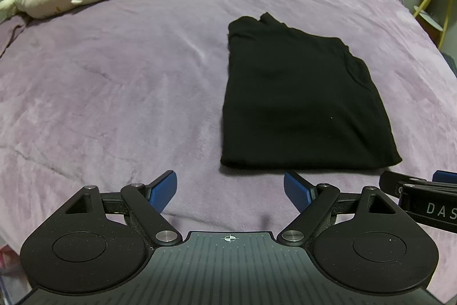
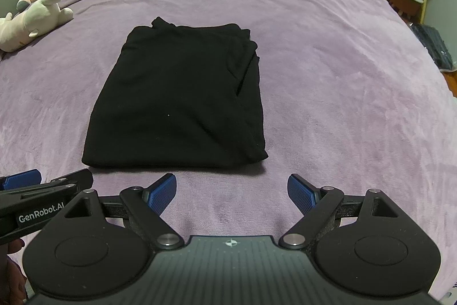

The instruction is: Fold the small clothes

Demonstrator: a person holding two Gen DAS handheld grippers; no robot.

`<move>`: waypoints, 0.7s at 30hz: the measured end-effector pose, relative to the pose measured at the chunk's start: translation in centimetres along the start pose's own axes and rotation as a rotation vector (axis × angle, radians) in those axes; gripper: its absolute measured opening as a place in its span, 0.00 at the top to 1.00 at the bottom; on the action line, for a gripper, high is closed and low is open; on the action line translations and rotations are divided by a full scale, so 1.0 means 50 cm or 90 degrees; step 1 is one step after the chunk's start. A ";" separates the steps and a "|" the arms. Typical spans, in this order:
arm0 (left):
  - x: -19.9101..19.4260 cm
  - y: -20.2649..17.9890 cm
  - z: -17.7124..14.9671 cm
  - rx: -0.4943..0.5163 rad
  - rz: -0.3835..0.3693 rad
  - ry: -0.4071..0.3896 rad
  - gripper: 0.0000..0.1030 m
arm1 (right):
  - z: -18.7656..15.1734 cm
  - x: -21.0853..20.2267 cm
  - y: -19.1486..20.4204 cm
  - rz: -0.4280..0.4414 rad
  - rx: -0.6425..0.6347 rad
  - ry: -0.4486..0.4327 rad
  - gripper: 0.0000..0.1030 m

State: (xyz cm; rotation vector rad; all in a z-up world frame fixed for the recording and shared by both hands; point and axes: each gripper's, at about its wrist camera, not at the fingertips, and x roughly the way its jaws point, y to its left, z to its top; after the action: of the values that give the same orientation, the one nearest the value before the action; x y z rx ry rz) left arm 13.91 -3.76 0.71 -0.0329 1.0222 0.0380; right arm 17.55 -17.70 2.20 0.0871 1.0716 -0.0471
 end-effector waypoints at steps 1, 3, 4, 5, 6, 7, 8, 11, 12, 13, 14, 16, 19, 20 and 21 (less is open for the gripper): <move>0.000 0.000 0.000 0.000 -0.001 0.001 0.15 | 0.000 0.000 0.000 0.000 0.000 -0.001 0.17; 0.001 0.001 -0.001 -0.001 -0.003 0.002 0.15 | 0.000 0.000 0.000 0.000 0.001 -0.002 0.17; 0.002 0.001 -0.001 -0.001 -0.004 0.004 0.15 | -0.001 -0.001 0.000 0.001 0.000 -0.002 0.17; 0.003 0.002 -0.001 -0.002 -0.004 0.005 0.15 | -0.001 -0.001 0.001 0.001 0.000 -0.002 0.17; 0.003 0.002 0.000 -0.003 -0.005 0.006 0.15 | -0.001 -0.001 0.001 0.001 0.000 -0.003 0.17; 0.003 0.002 0.000 -0.003 -0.006 0.007 0.15 | -0.001 -0.001 0.001 0.000 0.000 -0.003 0.17; 0.003 0.001 0.001 -0.002 -0.007 0.007 0.15 | -0.001 -0.002 0.001 0.001 0.001 -0.003 0.17; 0.001 0.000 0.001 0.002 -0.006 0.006 0.15 | 0.000 -0.003 0.002 0.001 0.002 -0.004 0.17; 0.001 0.001 0.001 0.003 -0.005 0.005 0.15 | -0.001 -0.004 0.002 0.001 0.002 -0.005 0.17; 0.001 -0.001 0.001 0.004 -0.004 0.004 0.15 | -0.001 -0.004 0.002 0.001 0.002 -0.006 0.17; 0.000 -0.002 0.000 0.003 -0.003 0.003 0.15 | -0.001 -0.005 0.002 0.001 0.002 -0.006 0.17; 0.000 -0.003 -0.001 0.003 -0.003 0.003 0.15 | -0.001 -0.005 0.002 0.002 0.003 -0.006 0.17; -0.001 -0.003 -0.002 0.003 -0.007 0.003 0.15 | -0.001 -0.005 0.001 0.001 0.005 -0.006 0.17; -0.001 -0.003 -0.002 0.004 -0.006 0.003 0.15 | -0.001 -0.005 0.001 0.001 0.005 -0.006 0.17; -0.001 -0.004 -0.002 0.006 -0.005 0.003 0.15 | 0.000 -0.006 0.000 0.001 0.006 -0.007 0.17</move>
State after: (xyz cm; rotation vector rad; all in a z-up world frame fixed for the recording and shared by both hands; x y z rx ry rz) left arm 13.83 -3.97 0.72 -0.0284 1.0265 0.0263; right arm 17.40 -17.67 2.45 0.0951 1.0604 -0.0513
